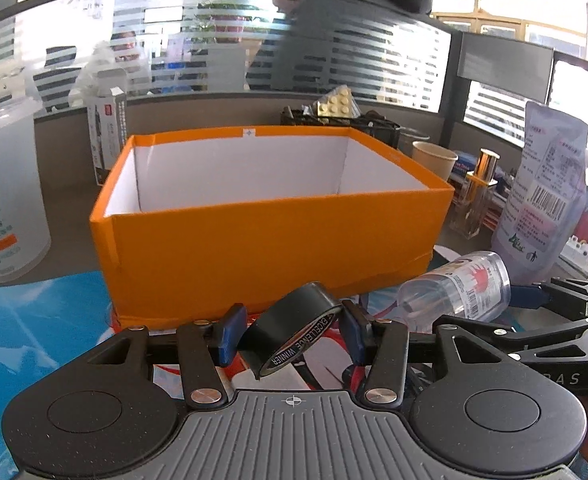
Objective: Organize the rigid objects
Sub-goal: 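Grasp the black tape roll with the left tool while the right tool grasps the clear pill bottle, then carry the tape roll and pill bottle over the orange box with both tools, then open both tools to release the tape roll and pill bottle into the box, then move both tools back toward the remaining items on the mat, then grasp the blue-capped marker with the left tool while the right tool grasps the black pen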
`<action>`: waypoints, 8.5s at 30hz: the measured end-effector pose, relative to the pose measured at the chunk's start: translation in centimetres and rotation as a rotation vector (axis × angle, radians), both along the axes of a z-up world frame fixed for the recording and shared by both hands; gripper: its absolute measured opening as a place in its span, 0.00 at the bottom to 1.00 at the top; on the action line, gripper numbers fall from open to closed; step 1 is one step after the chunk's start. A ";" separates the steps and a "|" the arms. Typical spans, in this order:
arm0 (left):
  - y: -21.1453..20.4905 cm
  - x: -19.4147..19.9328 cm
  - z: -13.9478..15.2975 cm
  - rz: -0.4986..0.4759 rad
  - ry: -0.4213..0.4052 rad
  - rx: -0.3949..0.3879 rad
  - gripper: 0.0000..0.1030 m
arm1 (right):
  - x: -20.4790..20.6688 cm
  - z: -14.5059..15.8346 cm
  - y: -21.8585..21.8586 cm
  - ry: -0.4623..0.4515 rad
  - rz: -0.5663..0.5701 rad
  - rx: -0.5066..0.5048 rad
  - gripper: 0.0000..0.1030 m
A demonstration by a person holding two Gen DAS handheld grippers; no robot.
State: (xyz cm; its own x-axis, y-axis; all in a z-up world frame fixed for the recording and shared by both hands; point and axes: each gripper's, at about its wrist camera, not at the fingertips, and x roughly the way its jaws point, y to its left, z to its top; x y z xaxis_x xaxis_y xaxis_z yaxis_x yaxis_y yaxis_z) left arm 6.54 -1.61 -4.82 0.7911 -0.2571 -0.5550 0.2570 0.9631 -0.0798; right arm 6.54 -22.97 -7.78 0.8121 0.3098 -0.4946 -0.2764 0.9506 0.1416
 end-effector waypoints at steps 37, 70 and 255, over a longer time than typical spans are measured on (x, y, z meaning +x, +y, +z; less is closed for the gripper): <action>6.8 -3.7 4.8 0.086 -0.119 -0.042 0.47 | -1.9 6.5 9.5 -0.102 0.156 -0.153 0.79; 6.2 2.6 8.7 0.121 -0.159 -0.051 0.47 | 3.5 11.2 10.3 -0.182 0.170 -0.143 0.79; 2.0 -8.6 -3.6 -0.436 0.015 0.194 0.19 | -2.7 -2.1 6.0 0.052 0.040 -0.159 0.28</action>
